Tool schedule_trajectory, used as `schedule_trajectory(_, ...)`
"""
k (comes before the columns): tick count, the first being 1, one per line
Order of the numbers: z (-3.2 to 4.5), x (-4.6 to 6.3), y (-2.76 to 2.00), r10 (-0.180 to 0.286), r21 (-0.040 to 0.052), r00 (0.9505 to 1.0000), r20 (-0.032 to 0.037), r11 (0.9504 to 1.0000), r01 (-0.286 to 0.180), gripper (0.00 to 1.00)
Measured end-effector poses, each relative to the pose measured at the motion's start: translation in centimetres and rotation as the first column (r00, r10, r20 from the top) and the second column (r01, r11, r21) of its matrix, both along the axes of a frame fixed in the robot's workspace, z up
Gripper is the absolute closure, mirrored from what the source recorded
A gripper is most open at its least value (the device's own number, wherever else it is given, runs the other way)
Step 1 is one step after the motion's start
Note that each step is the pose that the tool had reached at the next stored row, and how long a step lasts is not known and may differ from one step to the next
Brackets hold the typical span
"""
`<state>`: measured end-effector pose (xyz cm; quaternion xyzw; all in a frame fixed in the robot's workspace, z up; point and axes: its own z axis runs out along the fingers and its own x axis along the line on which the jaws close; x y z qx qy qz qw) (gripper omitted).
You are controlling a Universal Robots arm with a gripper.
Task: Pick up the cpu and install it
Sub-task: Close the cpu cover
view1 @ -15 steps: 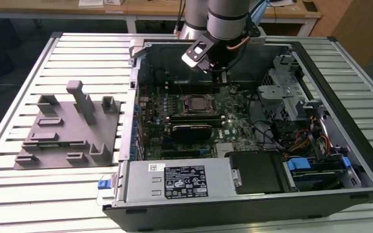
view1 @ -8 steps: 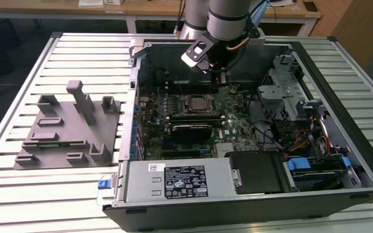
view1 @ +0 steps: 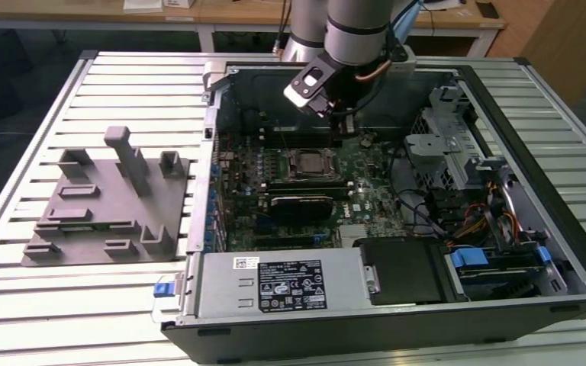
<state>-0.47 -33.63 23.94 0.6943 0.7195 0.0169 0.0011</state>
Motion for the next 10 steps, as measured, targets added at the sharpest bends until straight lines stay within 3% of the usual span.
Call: schedule_trajectory(10, -0.54, -1.7, -0.18, 0.0, 0.0, 1.0, 0.0, 1.0, 0.0, 0.89)
